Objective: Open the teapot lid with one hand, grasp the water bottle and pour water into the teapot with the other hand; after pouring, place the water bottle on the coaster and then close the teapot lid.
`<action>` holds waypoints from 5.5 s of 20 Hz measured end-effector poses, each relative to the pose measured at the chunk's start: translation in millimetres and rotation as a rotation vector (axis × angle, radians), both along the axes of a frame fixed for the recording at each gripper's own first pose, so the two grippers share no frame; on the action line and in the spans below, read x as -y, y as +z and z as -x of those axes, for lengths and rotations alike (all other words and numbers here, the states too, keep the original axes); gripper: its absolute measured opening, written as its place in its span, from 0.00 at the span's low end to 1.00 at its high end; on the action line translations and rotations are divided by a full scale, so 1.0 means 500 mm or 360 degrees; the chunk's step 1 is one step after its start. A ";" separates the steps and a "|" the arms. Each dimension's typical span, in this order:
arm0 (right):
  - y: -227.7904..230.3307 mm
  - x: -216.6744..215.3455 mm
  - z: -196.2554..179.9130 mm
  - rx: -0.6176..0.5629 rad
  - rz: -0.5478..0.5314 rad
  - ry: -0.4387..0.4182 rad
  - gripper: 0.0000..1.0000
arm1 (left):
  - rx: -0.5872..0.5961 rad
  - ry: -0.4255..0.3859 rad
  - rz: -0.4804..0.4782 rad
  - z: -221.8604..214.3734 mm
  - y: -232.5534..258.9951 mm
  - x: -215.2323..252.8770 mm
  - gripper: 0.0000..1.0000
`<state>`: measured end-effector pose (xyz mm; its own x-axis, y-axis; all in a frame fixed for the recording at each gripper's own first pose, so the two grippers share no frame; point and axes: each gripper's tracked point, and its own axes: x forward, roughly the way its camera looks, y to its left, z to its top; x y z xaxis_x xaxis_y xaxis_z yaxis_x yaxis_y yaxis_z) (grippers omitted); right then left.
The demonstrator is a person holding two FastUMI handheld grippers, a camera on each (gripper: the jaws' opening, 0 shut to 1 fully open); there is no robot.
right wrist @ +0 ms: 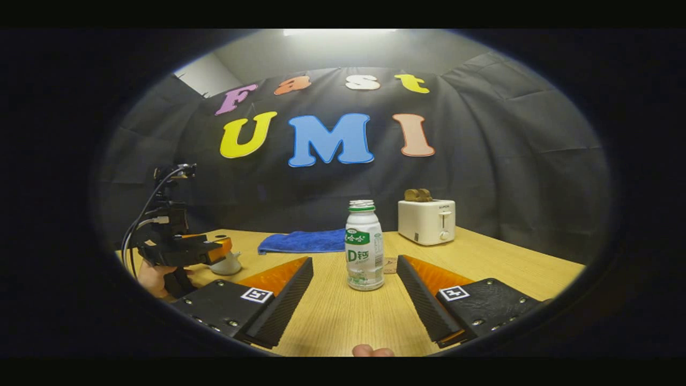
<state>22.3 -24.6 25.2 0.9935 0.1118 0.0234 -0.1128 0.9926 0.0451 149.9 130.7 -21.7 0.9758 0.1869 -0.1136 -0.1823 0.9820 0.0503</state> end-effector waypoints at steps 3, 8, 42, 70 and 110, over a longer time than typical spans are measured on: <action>0.008 -0.001 -0.003 0.0004 0.0003 0.0008 0.97 | -0.0044 -0.0037 -0.0029 -0.018 -0.007 0.005 0.77; 0.012 -0.005 -0.002 0.0025 0.0021 0.0028 0.97 | -0.0030 -0.0096 0.0000 -0.019 -0.002 0.013 0.29; -0.067 -0.008 -0.278 -0.0210 0.0166 -0.0092 0.96 | 0.0495 -0.0506 -0.0053 0.467 0.172 0.177 0.13; -0.048 -0.204 -0.304 -0.0150 0.1077 0.0204 0.73 | 0.0476 -0.0417 0.0144 0.494 0.144 0.063 0.17; -0.039 -0.374 -0.316 0.0347 0.2270 0.0240 0.73 | 0.0459 -0.0398 0.0065 0.503 0.128 0.070 0.17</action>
<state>180.3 162.3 5.8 0.9616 0.2699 -0.0491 -0.0938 0.1555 -0.9834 -101.8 95.5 42.5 0.9837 -0.0598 0.1697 0.0621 0.9980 -0.0082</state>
